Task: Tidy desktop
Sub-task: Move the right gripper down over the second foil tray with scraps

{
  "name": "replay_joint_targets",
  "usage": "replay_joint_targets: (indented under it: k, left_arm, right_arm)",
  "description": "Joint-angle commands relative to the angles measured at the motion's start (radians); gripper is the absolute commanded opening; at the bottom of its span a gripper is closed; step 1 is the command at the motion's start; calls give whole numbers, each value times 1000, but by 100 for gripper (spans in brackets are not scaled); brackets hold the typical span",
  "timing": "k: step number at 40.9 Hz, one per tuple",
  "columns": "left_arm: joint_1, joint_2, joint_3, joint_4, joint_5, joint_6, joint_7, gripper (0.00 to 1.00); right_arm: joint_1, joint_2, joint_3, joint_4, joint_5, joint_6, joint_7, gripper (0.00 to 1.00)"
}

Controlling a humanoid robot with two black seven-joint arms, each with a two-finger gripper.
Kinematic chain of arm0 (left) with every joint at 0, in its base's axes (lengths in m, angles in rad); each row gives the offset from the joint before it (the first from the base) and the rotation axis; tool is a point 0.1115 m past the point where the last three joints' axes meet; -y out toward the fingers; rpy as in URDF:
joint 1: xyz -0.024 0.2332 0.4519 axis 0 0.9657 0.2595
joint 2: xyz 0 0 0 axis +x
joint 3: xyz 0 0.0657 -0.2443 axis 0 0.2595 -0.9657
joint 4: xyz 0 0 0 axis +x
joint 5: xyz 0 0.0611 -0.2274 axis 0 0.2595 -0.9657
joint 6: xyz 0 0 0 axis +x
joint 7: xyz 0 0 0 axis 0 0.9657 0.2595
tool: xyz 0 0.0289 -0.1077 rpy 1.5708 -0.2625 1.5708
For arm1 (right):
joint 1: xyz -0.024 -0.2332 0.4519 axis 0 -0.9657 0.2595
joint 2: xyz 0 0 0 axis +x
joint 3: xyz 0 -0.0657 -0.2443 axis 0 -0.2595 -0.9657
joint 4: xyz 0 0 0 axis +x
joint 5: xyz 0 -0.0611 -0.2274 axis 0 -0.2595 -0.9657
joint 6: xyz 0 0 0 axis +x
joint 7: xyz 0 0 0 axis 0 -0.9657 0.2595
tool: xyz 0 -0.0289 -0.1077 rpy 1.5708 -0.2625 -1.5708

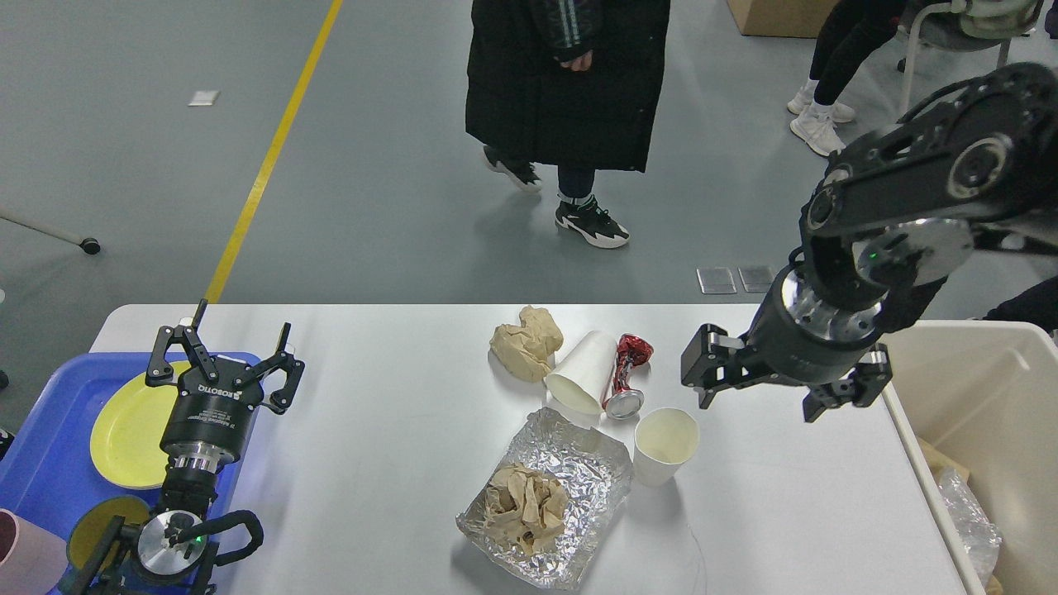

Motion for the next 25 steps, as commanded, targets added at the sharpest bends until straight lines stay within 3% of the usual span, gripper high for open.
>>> replay_joint_targets:
  k: [1, 13, 18, 25]
  left_arm:
    - [0, 0, 0, 0, 0, 0, 0, 96]
    - [0, 0, 0, 0, 0, 0, 0, 96]
    - [0, 0, 0, 0, 0, 0, 0, 96]
    - [0, 0, 0, 0, 0, 0, 0, 96]
  right_arm:
    - [-144, 25, 68, -3, 106, -187, -2, 97]
    - [-518, 110, 273, -83, 126, -554, 0, 97]
    - [-640, 131, 324, -173, 126, -611, 0, 97]
    - [-786, 155, 379, -327, 126, -616, 0, 96]
